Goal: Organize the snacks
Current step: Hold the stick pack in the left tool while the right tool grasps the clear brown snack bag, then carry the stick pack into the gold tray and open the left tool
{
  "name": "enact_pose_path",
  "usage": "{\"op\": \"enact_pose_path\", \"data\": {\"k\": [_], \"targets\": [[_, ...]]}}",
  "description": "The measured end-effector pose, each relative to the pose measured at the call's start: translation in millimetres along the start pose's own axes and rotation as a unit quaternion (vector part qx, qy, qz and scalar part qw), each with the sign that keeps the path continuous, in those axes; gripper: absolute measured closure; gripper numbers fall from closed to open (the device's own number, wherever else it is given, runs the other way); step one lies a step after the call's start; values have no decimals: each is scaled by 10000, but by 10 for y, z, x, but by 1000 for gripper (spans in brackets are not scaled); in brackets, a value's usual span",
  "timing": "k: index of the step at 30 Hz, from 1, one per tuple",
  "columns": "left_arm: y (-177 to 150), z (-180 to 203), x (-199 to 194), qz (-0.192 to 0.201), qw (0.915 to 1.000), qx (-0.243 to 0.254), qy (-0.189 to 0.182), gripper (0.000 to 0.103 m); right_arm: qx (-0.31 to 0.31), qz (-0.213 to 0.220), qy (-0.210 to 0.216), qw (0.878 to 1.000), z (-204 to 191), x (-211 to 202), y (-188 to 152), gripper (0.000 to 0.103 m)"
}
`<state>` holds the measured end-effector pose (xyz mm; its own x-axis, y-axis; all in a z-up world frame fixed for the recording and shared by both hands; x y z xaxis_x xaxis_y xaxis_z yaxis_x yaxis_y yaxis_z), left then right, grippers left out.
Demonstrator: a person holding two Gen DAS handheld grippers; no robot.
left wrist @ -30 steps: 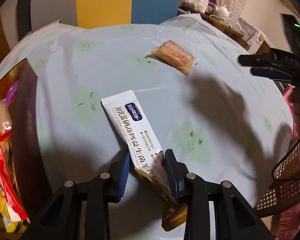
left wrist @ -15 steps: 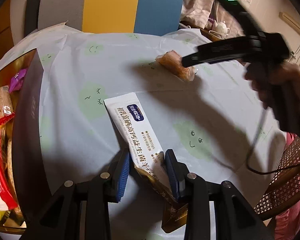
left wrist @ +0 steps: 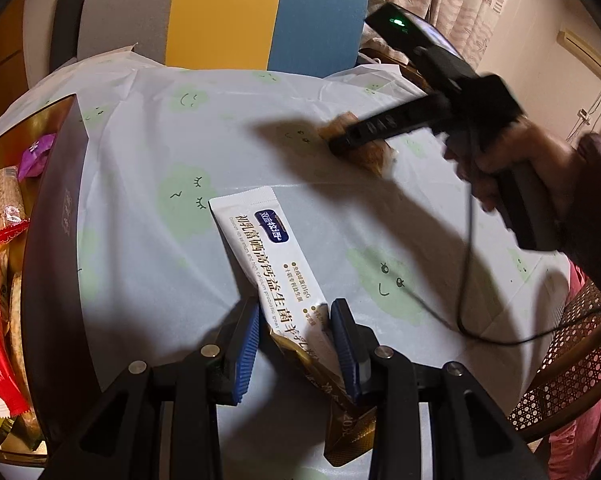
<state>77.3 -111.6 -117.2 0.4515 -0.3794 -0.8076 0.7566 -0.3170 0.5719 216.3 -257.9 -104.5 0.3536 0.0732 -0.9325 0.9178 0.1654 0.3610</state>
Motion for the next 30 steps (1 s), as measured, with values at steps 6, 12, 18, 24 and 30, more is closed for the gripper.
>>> {"op": "enact_pose_path", "data": {"k": [6,12,18,24,30], "targets": [[-21,37,7,17,9999,35,115,66,-208,-260,122,9994,-208,-229,-542,40],[-25,77,-9,36,9995,173,258,66,139,-23,151,9998,-228,-410,-1025,40],[-5,98,-27,14,9989,251,401,70,178,326,32,9993,-274,-465,-1200,41],[33,148,-89,-8,9981,354,510,72,143,511,-11,9986,-318,-461,-1220,41],[136,210,-422,372,9965,450,598,72,137,582,36,9982,-275,-432,-1206,41]]}}
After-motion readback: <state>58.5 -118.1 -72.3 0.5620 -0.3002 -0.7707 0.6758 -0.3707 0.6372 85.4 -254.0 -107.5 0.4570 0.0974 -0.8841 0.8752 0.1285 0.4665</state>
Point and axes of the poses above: each gripper's, at about its wrist camera, not at the fingertips, and x roughly the way its jaws point, z to its right, y to its top, the point moved 3 cm from there along x, roughly the way its jaws point, and after that the axes turned 8 degrees about x, right-handed, at the moved point
